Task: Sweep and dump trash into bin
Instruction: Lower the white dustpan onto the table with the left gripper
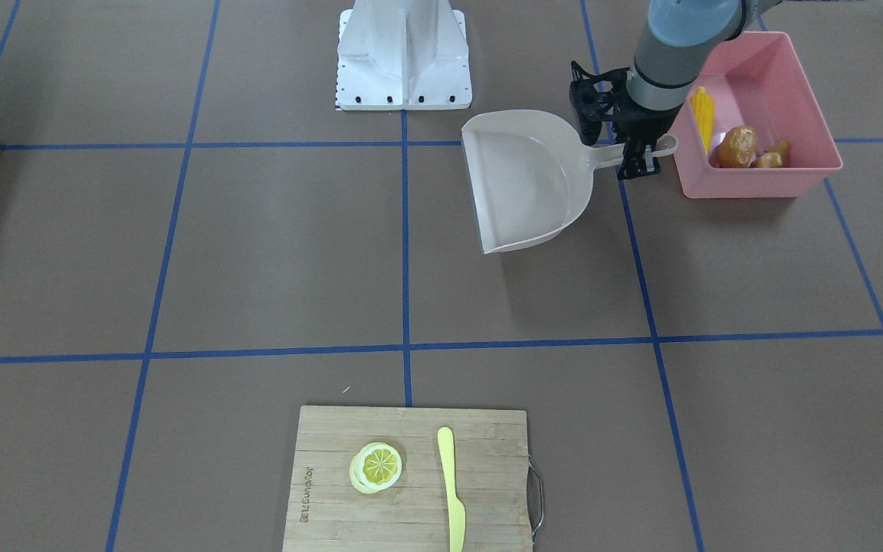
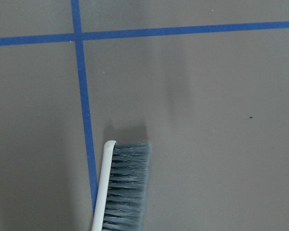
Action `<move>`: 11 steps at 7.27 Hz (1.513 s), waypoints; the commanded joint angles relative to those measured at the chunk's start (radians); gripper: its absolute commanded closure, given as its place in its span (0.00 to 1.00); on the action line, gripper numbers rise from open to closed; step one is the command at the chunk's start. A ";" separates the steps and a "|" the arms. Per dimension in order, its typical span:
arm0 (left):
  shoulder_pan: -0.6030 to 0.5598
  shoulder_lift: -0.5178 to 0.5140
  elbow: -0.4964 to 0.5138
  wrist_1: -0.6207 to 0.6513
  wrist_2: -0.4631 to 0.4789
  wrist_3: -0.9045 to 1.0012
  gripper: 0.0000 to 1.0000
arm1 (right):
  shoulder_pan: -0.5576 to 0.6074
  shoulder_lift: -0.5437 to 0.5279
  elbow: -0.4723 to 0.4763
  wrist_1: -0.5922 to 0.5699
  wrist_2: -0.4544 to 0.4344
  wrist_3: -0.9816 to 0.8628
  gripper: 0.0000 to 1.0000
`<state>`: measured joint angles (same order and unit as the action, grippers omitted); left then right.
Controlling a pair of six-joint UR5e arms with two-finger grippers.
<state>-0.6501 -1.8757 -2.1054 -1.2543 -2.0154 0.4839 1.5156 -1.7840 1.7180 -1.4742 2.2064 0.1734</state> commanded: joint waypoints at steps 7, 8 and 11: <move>0.141 -0.023 0.131 -0.119 0.083 -0.133 0.99 | 0.000 0.000 -0.014 0.000 -0.001 0.000 0.00; 0.144 -0.028 0.131 -0.120 0.084 -0.133 0.93 | 0.000 0.000 -0.014 0.000 -0.001 0.000 0.00; 0.144 -0.048 0.130 -0.113 0.083 -0.131 0.03 | 0.000 0.000 -0.014 0.000 0.001 0.000 0.00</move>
<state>-0.5056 -1.9165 -1.9745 -1.3695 -1.9320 0.3509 1.5156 -1.7840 1.7042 -1.4742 2.2075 0.1733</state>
